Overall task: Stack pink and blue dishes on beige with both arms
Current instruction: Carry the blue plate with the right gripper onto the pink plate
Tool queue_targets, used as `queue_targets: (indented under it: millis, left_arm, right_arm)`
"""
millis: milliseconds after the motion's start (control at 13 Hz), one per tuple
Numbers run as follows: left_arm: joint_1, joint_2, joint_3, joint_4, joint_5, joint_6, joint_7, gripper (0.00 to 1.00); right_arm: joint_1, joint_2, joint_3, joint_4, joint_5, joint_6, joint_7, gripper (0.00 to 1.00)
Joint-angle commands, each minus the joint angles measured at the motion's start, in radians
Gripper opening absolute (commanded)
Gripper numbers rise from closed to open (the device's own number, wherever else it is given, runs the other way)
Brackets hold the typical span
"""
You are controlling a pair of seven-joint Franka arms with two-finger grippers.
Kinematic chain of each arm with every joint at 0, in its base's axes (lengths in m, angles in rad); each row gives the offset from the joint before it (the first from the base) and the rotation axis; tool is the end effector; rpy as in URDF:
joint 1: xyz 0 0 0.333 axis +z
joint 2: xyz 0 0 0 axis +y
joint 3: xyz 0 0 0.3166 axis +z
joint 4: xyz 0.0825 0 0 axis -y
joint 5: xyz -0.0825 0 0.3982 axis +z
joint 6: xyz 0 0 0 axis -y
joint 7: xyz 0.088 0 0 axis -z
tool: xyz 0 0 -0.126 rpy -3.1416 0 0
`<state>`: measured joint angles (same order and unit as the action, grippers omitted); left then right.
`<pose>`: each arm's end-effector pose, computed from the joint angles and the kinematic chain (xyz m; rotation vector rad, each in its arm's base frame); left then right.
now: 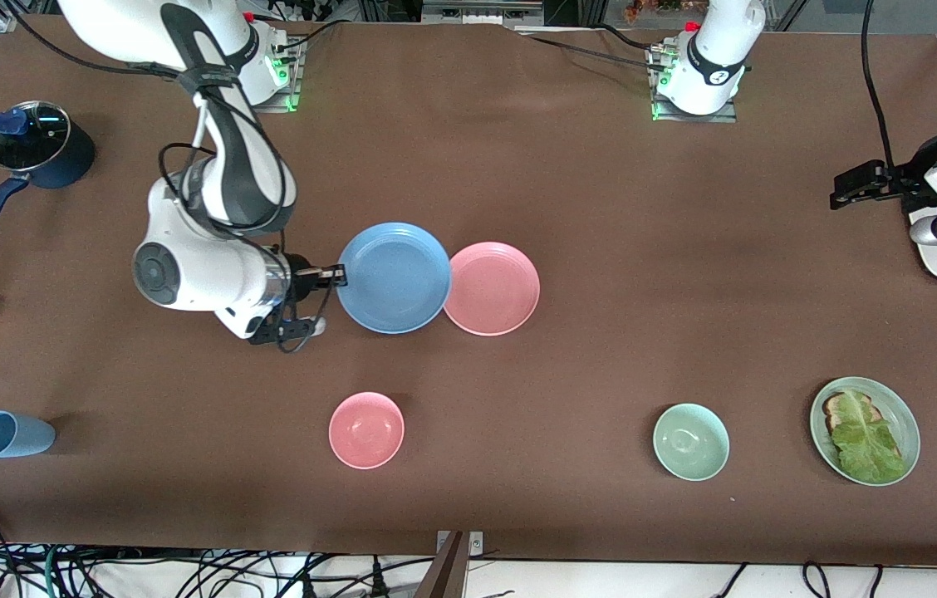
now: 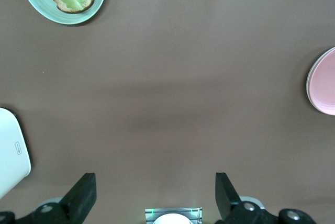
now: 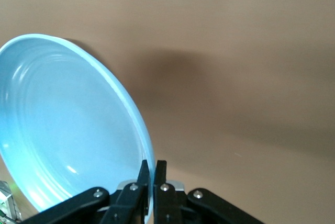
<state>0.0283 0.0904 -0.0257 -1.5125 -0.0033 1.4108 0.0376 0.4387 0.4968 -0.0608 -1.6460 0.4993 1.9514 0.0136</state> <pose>0.5737 0.0016 0.5701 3.1172 -0.0551 -0.3001 0.6070 0.2885 0.2934 -2.7418 -0.1868 0.3652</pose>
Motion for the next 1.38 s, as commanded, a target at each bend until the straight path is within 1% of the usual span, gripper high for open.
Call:
queue_targets:
  millis: [0, 154, 231, 385, 462, 846, 1077, 1154, 1231, 1308]
  left_arm:
    - [0.002, 0.008, 0.004, 0.015, -0.015, -0.006, 0.021, 1.00]
    - [0.002, 0.008, 0.004, 0.015, -0.015, -0.006, 0.021, 1.00]
    - [0.002, 0.008, 0.004, 0.015, -0.015, -0.006, 0.021, 1.00]
    - [0.002, 0.008, 0.004, 0.015, -0.015, -0.006, 0.021, 1.00]
    - [0.002, 0.008, 0.004, 0.015, -0.015, -0.006, 0.021, 1.00]
    - [0.002, 0.008, 0.004, 0.015, -0.015, -0.006, 0.021, 1.00]
    - [0.002, 0.008, 0.004, 0.015, -0.015, -0.006, 0.021, 1.00]
    - [0.002, 0.008, 0.004, 0.015, -0.015, -0.006, 0.021, 1.00]
    - [0.002, 0.008, 0.004, 0.015, -0.015, -0.006, 0.021, 1.00]
    - [0.002, 0.008, 0.004, 0.015, -0.014, -0.006, 0.021, 1.00]
  right_arm:
    - [0.086, 0.051, -0.002, 0.028, 0.030, 0.092, 0.016, 0.00]
    - [0.135, 0.084, -0.001, 0.029, 0.030, 0.115, 0.017, 0.00]
    - [0.162, 0.098, -0.001, 0.029, 0.039, 0.154, 0.017, 0.00]
    - [0.195, 0.141, 0.001, 0.031, 0.132, 0.220, 0.031, 0.00]
    - [0.199, 0.158, 0.003, 0.040, 0.149, 0.242, 0.031, 0.00]
    - [0.224, 0.221, 0.006, 0.067, 0.156, 0.336, 0.032, 0.00]
    - [0.226, 0.233, 0.006, 0.074, 0.154, 0.347, 0.031, 0.00]
    - [0.226, 0.233, 0.006, 0.074, 0.154, 0.345, 0.031, 0.39]
    - [0.227, 0.232, 0.006, 0.074, 0.147, 0.343, 0.014, 0.98]
    - [0.232, 0.229, 0.006, 0.074, 0.146, 0.342, 0.012, 1.00]
